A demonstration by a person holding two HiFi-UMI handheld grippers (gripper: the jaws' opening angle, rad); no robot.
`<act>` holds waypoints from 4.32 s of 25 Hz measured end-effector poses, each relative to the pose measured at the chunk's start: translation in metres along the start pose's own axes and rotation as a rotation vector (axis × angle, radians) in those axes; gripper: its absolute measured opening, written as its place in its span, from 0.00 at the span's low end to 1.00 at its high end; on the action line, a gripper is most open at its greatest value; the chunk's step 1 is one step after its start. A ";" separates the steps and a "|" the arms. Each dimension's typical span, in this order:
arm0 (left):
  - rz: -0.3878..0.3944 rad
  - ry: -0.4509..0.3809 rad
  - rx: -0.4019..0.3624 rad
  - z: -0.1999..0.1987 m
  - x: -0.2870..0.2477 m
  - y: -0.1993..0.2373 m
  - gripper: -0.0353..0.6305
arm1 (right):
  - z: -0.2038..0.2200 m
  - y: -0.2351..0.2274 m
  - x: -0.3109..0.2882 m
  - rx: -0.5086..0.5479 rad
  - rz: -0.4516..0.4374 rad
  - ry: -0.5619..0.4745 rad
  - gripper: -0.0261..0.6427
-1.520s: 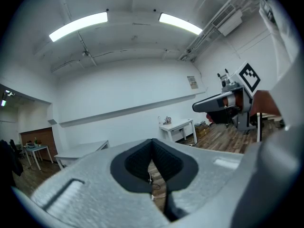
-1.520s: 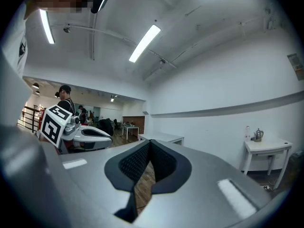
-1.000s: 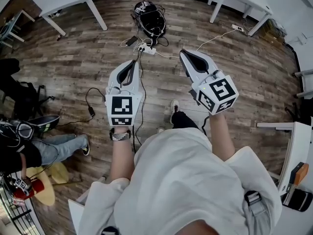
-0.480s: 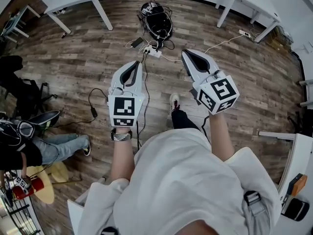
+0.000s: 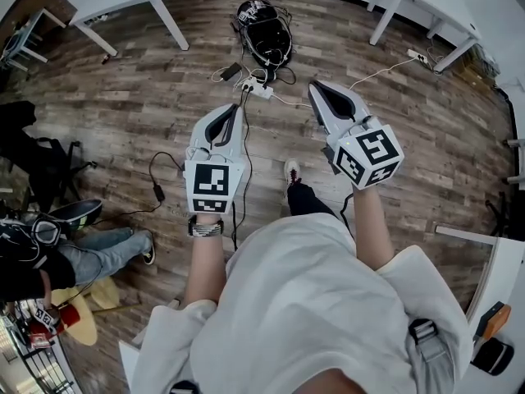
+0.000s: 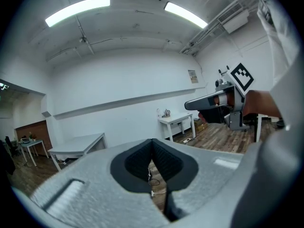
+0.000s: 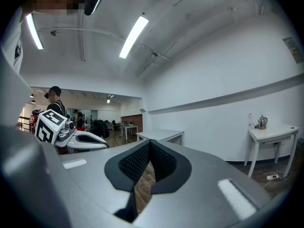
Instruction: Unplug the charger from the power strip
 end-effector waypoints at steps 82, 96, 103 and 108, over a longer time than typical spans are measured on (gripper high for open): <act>0.079 0.334 0.309 0.261 -0.428 0.123 0.06 | 0.141 -0.323 -0.376 -0.014 0.024 0.327 0.04; 0.120 0.371 0.276 0.326 -0.463 0.107 0.06 | 0.215 -0.367 -0.391 -0.083 0.042 0.383 0.04; 0.166 0.351 0.275 0.367 -0.480 0.097 0.06 | 0.259 -0.396 -0.401 -0.101 0.068 0.394 0.04; 0.180 0.365 0.297 0.402 -0.487 0.085 0.06 | 0.295 -0.405 -0.402 -0.117 0.076 0.415 0.04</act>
Point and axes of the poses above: the fingertips, and each gripper's own axes: x backward along the fingers, y to its left, z out of its underside, the point moved 1 cm from there along x, backward along the fingers, and after that the axes turned 13 degrees about -x, right-handed, at the moved point
